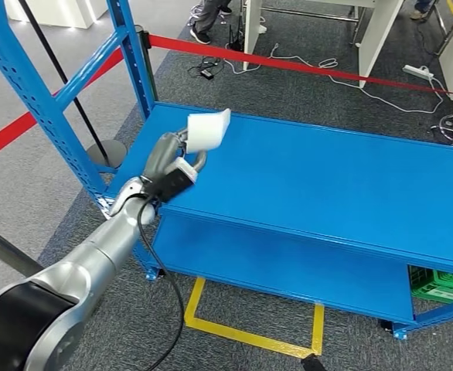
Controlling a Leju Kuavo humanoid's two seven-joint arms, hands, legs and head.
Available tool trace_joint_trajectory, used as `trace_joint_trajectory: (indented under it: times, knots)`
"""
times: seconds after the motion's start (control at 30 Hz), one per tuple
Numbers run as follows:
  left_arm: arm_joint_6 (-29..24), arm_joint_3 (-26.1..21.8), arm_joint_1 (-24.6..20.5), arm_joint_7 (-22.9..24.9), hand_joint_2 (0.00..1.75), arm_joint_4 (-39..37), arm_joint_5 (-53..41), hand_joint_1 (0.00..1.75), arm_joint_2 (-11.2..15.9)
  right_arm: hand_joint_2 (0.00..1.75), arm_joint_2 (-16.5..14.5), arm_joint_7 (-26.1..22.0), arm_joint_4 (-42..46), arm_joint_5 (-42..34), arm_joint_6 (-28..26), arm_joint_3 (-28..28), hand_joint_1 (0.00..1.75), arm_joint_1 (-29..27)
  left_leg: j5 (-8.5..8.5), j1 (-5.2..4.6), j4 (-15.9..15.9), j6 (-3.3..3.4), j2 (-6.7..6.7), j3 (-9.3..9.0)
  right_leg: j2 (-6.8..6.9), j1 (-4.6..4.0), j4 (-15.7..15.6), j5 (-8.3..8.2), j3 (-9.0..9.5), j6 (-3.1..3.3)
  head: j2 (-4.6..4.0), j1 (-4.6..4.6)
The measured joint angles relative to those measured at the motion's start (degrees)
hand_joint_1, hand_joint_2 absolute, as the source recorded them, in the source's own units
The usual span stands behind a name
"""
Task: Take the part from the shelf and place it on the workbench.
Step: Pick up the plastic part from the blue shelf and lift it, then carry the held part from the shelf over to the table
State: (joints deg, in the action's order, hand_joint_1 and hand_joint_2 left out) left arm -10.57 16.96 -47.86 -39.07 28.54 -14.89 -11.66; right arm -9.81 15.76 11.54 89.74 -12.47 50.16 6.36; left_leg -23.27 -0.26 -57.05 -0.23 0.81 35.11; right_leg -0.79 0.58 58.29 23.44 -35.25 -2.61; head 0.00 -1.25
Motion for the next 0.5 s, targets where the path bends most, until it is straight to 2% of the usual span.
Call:
trace_joint_trajectory:
  times: [0.13,0.27,0.4,0.5]
  knots:
    - [3.9,-4.1,1.3,0.6,1.75,6.1,7.1,1.75,-3.0,1.75,-0.1,0.0,0.0,-0.1,-0.3,0.5,0.00,-0.1,0.00,0.00,0.0,0.00,0.01,0.02,0.01,0.00,0.0,0.00,0.00,0.00,0.00,0.01]
    - [5.2,-5.7,2.9,3.2,1.75,11.9,12.9,1.75,-5.8,1.75,-0.2,0.0,0.0,-0.4,-0.7,1.1,0.00,-0.3,-0.01,-0.01,0.0,0.01,0.01,0.03,0.01,0.00,0.0,0.00,0.01,0.00,0.00,0.01]
    - [1.6,-4.9,5.3,6.0,1.75,17.9,21.2,1.75,-7.7,1.75,-0.3,0.3,0.0,-1.0,-1.2,1.5,0.00,-0.3,-0.01,-0.01,0.0,0.02,0.01,0.04,0.01,0.00,0.0,0.00,0.00,0.00,0.00,0.01]
    - [-1.5,-2.7,7.3,6.2,1.75,22.2,24.3,1.75,-8.5,1.75,-0.4,0.4,0.0,-1.4,-1.5,1.8,0.00,-0.4,-0.02,-0.01,0.0,0.02,0.01,0.04,0.03,0.00,0.0,0.01,0.00,-0.01,0.00,0.01]
